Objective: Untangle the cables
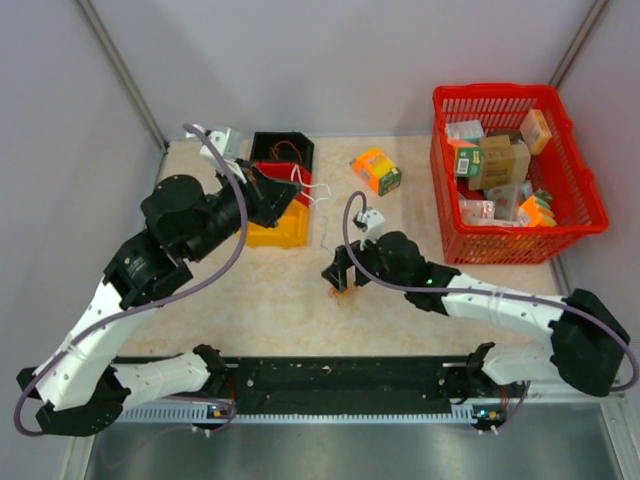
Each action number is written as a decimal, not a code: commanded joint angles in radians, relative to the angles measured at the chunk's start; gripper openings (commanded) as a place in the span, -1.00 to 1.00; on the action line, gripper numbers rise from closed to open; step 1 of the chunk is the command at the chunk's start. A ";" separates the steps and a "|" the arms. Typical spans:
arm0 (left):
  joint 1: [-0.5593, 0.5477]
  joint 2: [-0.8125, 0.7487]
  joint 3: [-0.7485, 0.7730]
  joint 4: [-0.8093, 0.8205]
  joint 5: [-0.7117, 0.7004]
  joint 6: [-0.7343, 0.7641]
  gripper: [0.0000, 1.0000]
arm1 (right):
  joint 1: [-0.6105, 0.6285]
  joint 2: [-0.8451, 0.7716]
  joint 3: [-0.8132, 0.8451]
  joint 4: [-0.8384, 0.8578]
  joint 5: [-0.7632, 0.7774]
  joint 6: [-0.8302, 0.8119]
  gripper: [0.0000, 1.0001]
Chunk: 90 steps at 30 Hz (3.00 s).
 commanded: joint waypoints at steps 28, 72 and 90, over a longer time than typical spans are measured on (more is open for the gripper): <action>0.004 -0.146 0.360 0.032 -0.297 0.239 -1.00 | -0.093 -0.314 -0.385 -0.088 0.392 0.193 -1.00; 0.008 0.011 0.124 0.040 0.154 -0.084 -1.00 | -0.137 -0.341 -0.043 0.171 0.271 0.017 0.67; 0.010 -0.001 0.078 0.023 0.198 -0.113 -1.00 | -0.101 -0.181 -0.026 0.482 -0.593 -0.129 0.91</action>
